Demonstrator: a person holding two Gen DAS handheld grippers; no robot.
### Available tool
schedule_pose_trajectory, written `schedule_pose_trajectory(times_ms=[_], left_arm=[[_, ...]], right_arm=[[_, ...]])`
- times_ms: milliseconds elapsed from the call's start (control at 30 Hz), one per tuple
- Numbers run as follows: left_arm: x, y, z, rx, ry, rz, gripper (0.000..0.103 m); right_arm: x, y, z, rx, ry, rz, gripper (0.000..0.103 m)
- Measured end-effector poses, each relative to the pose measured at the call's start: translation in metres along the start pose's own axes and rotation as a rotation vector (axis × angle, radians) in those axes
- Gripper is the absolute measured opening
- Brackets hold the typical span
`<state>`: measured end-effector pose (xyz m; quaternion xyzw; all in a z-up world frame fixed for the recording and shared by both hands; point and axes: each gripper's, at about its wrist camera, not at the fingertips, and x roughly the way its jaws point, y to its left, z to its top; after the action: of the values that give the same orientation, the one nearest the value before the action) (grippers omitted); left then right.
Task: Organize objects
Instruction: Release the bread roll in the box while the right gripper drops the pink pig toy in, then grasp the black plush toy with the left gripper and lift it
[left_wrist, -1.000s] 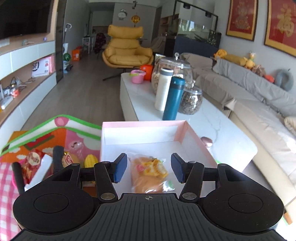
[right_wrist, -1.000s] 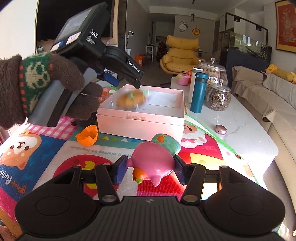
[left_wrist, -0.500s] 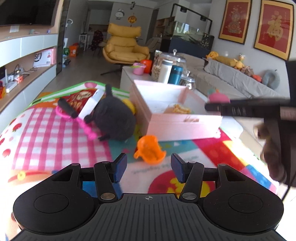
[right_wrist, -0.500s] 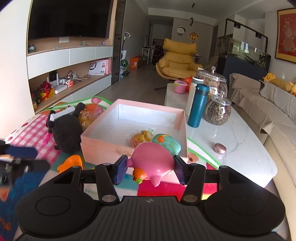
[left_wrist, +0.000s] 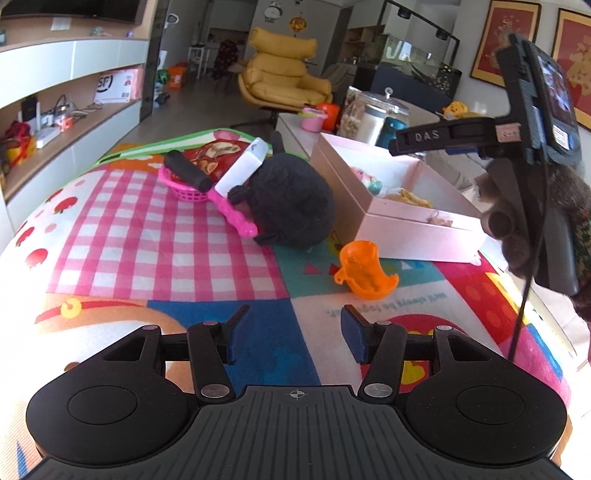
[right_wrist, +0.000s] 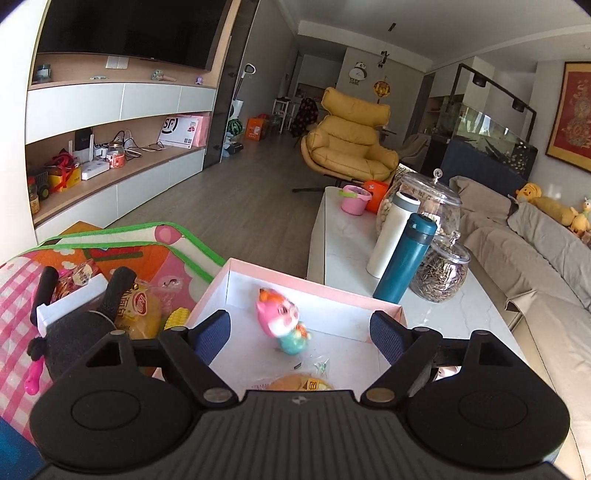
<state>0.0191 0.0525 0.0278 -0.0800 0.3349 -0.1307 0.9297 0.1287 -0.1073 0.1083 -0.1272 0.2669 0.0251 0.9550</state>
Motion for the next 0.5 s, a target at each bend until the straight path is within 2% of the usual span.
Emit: schedule_pose_trajectory(times_ms=[167,233,300,333,500], left_arm=[[0.002,0.009,0.027,-0.071,-0.072,0.012,0.057],[0.008,0.02,0.043,-0.128,-0.088,0.019,0.057],[0.016,0.028,0.056,-0.175,-0.078,0.048,0.057],[0.02,0.028,0.061,-0.195,-0.065,0.057,0.057],[0.04,0.022,0.07,-0.309,-0.051,-0.003,0.057]], right_arm=[[-0.032,-0.017,-0.04,0.04,0.022,0.066,0.088],[-0.047,-0.022,-0.064,0.05,0.03,0.081,0.095],[-0.058,-0.025,-0.086,0.067,0.04,0.099,0.103],[-0.063,-0.027,-0.099,0.078,0.046,0.103,0.103],[-0.074,-0.032,-0.139,0.165,0.068,0.126,0.103]])
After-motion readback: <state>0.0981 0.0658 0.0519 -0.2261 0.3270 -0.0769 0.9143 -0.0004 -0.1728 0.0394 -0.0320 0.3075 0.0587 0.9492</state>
